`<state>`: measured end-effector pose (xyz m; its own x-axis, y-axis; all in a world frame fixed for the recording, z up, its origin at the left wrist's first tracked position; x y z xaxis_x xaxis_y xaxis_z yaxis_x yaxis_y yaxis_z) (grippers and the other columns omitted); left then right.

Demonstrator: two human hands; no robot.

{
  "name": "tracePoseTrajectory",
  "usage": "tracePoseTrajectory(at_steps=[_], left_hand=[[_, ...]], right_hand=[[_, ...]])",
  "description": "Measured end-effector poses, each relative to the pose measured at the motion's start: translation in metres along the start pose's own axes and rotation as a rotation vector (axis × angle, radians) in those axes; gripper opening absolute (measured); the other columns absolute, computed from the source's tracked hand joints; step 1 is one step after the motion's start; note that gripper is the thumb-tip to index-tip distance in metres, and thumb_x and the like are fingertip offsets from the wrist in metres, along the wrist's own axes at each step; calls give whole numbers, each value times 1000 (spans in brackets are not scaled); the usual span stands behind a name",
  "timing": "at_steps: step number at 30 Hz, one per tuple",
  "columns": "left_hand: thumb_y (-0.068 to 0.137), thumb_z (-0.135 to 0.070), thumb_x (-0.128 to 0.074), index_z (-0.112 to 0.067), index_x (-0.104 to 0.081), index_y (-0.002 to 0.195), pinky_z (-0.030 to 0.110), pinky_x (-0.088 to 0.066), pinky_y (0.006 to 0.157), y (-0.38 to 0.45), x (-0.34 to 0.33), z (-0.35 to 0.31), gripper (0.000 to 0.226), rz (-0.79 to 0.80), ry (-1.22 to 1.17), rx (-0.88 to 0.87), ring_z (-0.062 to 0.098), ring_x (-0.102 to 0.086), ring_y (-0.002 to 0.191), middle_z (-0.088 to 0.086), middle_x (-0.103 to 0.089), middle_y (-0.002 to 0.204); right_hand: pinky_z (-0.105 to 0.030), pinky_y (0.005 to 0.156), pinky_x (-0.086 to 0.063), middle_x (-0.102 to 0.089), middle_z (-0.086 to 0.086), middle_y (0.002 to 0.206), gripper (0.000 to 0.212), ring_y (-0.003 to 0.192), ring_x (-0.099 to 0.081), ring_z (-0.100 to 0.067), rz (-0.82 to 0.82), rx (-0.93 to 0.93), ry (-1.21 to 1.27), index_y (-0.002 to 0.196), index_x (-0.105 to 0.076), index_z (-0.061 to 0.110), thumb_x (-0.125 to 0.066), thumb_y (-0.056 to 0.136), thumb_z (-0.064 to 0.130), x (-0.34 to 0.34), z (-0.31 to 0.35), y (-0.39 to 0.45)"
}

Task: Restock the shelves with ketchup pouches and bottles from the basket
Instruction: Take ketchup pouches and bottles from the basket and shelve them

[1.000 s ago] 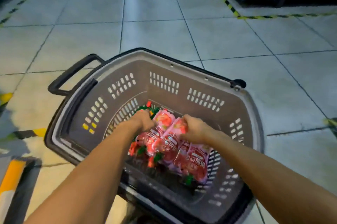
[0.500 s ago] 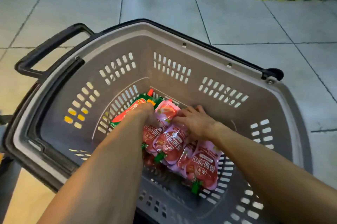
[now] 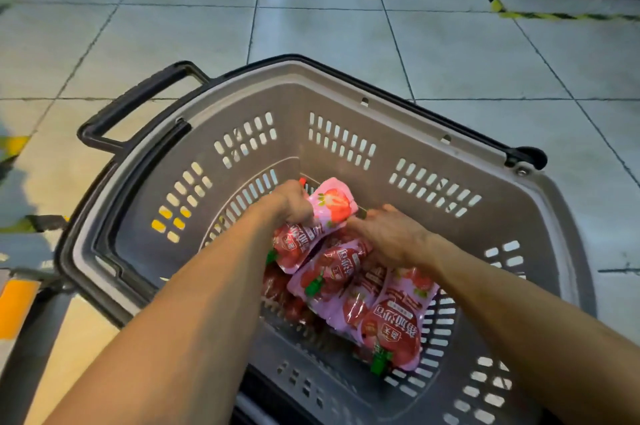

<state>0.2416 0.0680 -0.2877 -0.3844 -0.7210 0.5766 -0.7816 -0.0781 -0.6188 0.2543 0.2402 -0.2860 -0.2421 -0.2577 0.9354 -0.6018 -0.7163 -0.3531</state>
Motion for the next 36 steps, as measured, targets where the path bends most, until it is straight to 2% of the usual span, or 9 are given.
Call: tracePoseTrajectory(at_steps=[3,8,10,15,18,22,28,32,36], left_hand=[[76,2,-81,-10,-57,73,32,-49,62,-27,32,-14,27,-98,-199,-16,20,-56,73,11,-63,80],[83,1,-75,-1,-71,102,37,-56,63,-105,100,-36,20,-227,-386,-82,25,-64,69,16,-70,85],[87,1,-71,-4,-70,102,28,-53,51,-147,124,-37,16,-262,-468,-93,24,-63,57,15,-70,80],[94,5,-56,-1,-65,113,44,-56,77,-270,157,-19,22,-289,-780,-143,31,-66,76,18,-70,90],[96,-1,-54,-4,-63,117,38,-55,73,-349,170,13,22,-376,-917,-123,30,-63,76,18,-67,93],[95,-3,-56,-2,-63,117,49,-52,88,-457,178,74,24,-563,-1086,-56,34,-61,85,21,-63,99],[90,0,-56,-1,-65,107,39,-58,74,-575,167,160,19,-802,-1397,-100,28,-65,68,19,-67,87],[84,2,-66,7,-65,112,55,-52,93,-650,154,230,29,-1063,-1514,-88,35,-64,80,26,-66,97],[83,-5,-72,3,-68,107,56,-55,87,-696,134,294,26,-1219,-1569,-34,35,-69,79,24,-73,92]], right_hand=[[-36,83,-47,-64,-4,104,45,98,-62,-27,-66,-110,216,111,-46,24,-75,83,43,24,-8,-14],[-34,80,-57,-74,8,93,40,85,-72,-13,-170,-279,769,106,-67,26,-86,74,41,76,-6,-55],[-39,81,-60,-78,5,91,36,81,-75,-12,-243,-275,1004,103,-73,26,-88,72,36,96,1,-74],[-50,90,-58,-78,-4,102,38,94,-76,-27,-406,-132,1429,109,-73,23,-88,75,28,160,52,-111],[-45,81,-61,-78,-9,97,36,88,-76,-28,-519,-31,1570,101,-76,20,-87,68,28,213,103,-120],[-37,73,-62,-79,-8,94,36,83,-76,-24,-503,134,1617,99,-75,15,-81,69,34,274,197,-125],[-41,78,-57,-76,-18,94,12,79,-71,-28,-326,286,1602,100,-71,9,-72,89,14,323,332,-123],[-18,43,-47,-68,-1,57,12,45,-62,-8,-187,408,1503,85,-65,10,-60,95,6,338,438,-118],[-20,48,-52,-74,-7,75,9,59,-68,-16,-67,556,1428,100,-68,4,-61,97,9,339,530,-116]])
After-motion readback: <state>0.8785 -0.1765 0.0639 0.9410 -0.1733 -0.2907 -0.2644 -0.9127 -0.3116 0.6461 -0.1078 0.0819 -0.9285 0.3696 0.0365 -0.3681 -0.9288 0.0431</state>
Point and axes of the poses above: each hand's wrist, its own y-axis towards the middle knuckle, its own x-axis out of the back of the hand, z = x × y, the point moved 7 cm from there along y, towards the middle knuckle
